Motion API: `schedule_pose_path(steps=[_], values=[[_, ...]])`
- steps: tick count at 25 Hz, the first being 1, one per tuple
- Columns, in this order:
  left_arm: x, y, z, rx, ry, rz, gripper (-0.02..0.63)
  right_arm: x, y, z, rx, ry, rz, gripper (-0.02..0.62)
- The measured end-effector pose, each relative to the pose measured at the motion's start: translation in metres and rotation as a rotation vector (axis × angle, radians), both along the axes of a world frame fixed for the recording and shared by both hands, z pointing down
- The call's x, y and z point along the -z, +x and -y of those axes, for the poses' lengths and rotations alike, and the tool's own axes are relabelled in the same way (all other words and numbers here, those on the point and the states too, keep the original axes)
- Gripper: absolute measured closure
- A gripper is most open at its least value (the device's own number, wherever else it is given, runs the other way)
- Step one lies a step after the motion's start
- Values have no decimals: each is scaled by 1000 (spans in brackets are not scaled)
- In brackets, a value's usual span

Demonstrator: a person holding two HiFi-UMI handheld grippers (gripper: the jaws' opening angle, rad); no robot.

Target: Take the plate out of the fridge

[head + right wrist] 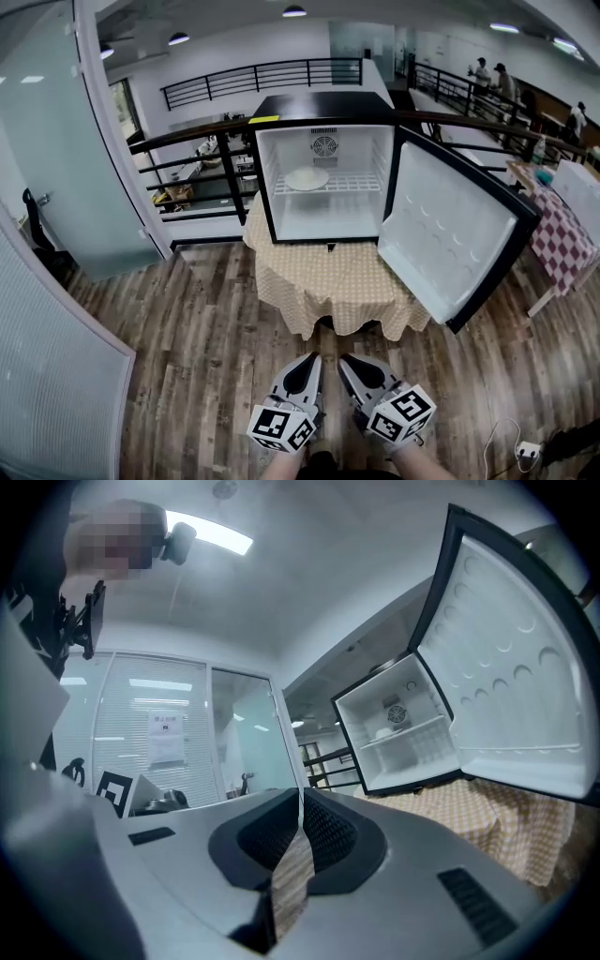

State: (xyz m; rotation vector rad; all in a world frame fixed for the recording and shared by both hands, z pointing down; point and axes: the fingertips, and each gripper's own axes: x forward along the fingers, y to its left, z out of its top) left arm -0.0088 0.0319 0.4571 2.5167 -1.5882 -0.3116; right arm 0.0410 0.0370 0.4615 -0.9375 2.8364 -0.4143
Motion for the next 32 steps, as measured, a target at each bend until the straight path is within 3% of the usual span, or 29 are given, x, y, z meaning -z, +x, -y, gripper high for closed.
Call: schedule_pose_path(steps=[14,21,32], values=[[0,-29,54,-64,1,-28,598,0,-30,50,-69,-5,-7,554],[-4,-26,65,-75,-6,-40,598,-6,-26,63,-88,-25,-2,554],[-6,-42,116,-55,-1,0,598,-8,-50,120,-41,-44,43,554]])
